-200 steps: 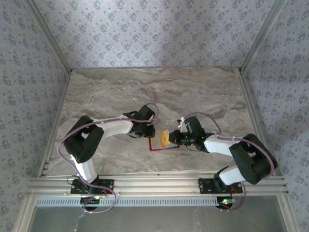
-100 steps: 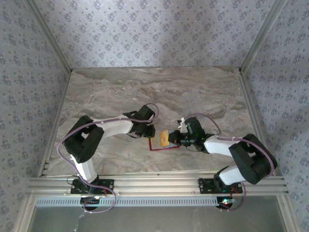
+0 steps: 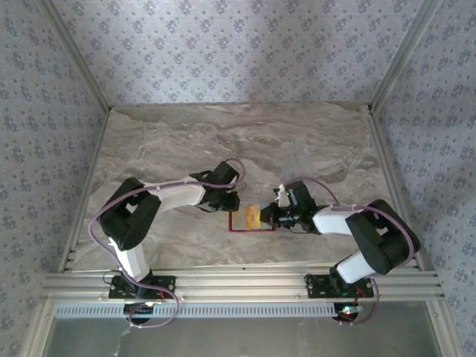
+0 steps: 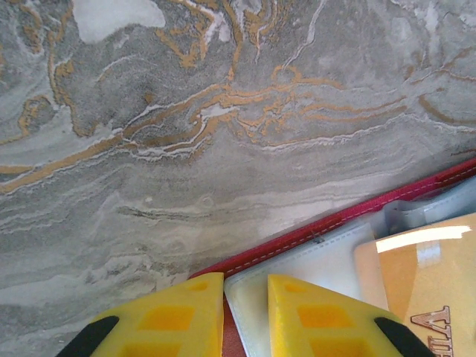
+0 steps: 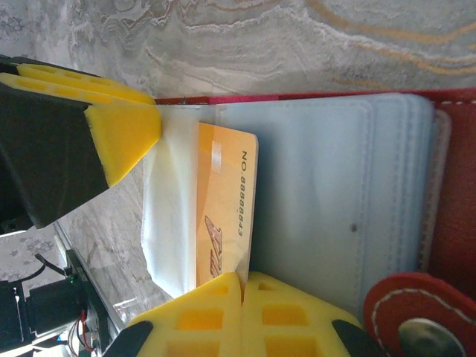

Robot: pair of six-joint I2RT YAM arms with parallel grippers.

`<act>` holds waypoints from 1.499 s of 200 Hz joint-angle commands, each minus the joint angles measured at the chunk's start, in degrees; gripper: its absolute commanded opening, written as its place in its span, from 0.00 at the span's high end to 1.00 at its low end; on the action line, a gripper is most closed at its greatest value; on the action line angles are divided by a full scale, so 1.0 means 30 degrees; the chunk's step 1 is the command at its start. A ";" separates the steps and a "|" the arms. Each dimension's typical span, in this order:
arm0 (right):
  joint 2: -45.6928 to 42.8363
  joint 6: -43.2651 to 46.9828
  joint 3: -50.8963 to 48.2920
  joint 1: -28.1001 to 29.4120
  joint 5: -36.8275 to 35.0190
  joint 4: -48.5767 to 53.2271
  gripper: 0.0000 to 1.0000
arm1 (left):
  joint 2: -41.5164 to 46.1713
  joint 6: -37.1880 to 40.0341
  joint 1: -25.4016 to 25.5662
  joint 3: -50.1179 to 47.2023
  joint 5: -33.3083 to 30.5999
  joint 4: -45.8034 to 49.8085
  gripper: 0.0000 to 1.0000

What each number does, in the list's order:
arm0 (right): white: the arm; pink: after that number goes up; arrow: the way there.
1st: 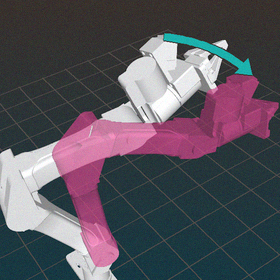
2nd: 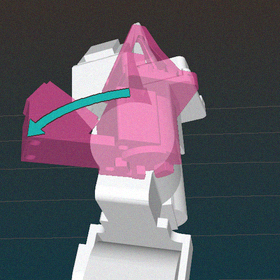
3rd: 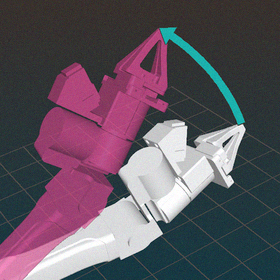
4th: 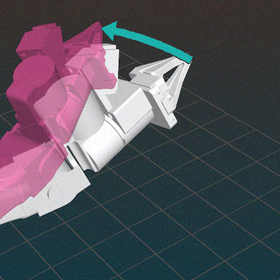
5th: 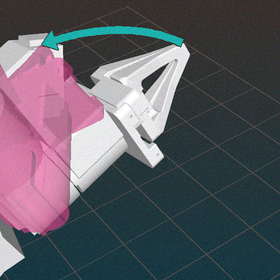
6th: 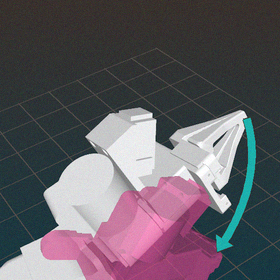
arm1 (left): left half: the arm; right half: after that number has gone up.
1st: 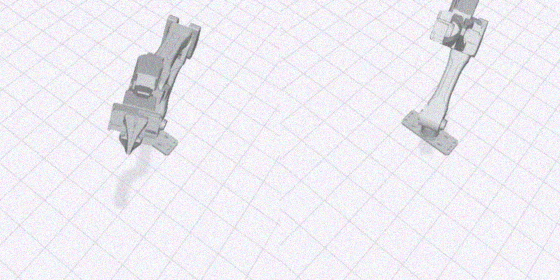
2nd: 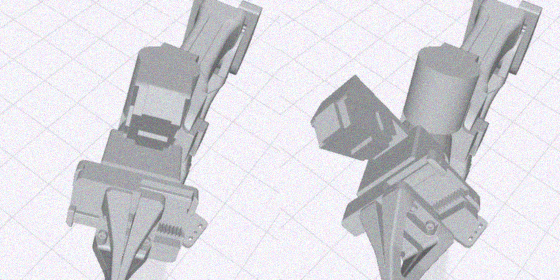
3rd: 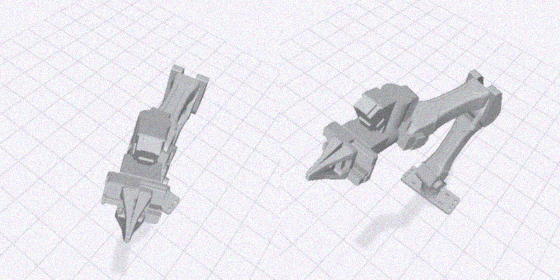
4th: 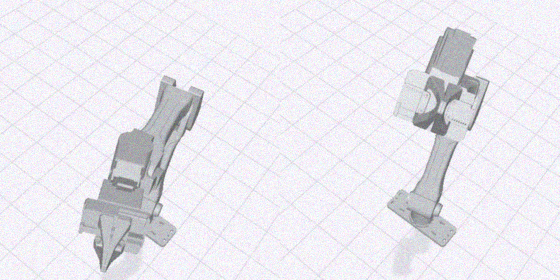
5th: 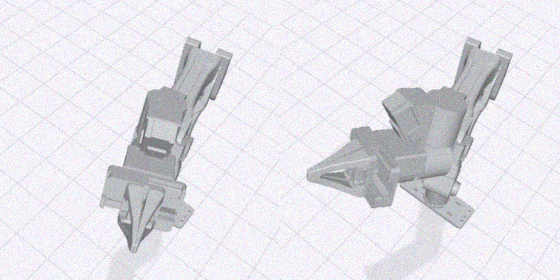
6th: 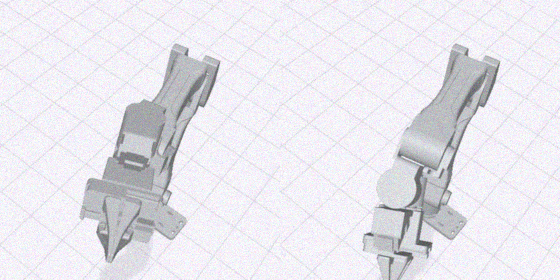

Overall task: Put the credit cards into the card holder
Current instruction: Insert the credit card into the card slot.

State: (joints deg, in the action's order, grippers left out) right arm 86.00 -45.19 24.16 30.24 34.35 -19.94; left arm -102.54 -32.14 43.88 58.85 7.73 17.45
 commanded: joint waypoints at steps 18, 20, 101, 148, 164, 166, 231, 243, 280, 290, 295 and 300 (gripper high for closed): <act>0.0821 0.0723 0.0343 -0.0009 0.0710 0.1438 1.00 | -0.2030 -0.0038 0.0142 -0.0939 -0.0269 0.0963 0.80; 0.0847 0.0712 0.0373 0.0011 0.0694 0.1398 1.00 | -0.2030 -0.0060 0.0155 -0.0943 -0.0263 0.0938 0.80; 0.1978 -0.0088 0.1875 0.1755 -0.1355 0.0341 1.00 | -0.2032 -0.0970 0.0165 -0.1743 0.0700 -0.0060 0.80; 0.3422 -0.0264 0.2796 0.3164 -0.2514 -0.0105 1.00 | -0.1706 -0.1378 0.0180 -0.2119 0.1383 -0.0646 0.80; 0.3693 0.0184 0.3392 0.3434 -0.2953 0.0713 0.99 | -0.1612 -0.1444 0.0185 -0.2123 0.1782 -0.0725 0.80; 0.3704 0.0225 0.3435 0.3450 -0.3012 0.0843 0.98 | -0.1596 -0.1444 0.0151 -0.2125 0.1846 -0.0751 0.80; 0.1895 0.1348 0.3743 0.3511 -0.4721 0.4215 0.77 | 0.1502 -0.1796 -0.1326 -0.3226 0.3693 -0.1174 0.68; 0.1807 0.1515 0.3881 0.3521 -0.4740 0.4635 0.74 | 0.2221 -0.1713 -0.1553 -0.3476 0.3568 -0.1010 0.66; 0.1400 0.1907 0.4250 0.3543 -0.4908 0.5628 0.67 | 0.3153 -0.1622 -0.1951 -0.4390 0.3591 -0.0908 0.70; 0.1313 0.1973 0.4400 0.3543 -0.4873 0.5757 0.65 | 0.3266 -0.1594 -0.1961 -0.4633 0.3632 -0.1026 0.71; 0.1323 0.2054 0.4489 0.3565 -0.4886 0.5838 0.64 | 0.3337 -0.1591 -0.1966 -0.4749 0.3650 -0.1126 0.72; 0.1378 0.2095 0.4581 0.3565 -0.4858 0.5933 0.64 | 0.3399 -0.1584 -0.1953 -0.4844 0.3701 -0.1220 0.72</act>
State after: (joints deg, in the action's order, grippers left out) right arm 90.65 -40.91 36.60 40.82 22.68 -7.73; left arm -93.73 -37.08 38.48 46.37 17.74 10.81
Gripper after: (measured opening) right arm 0.351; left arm 0.290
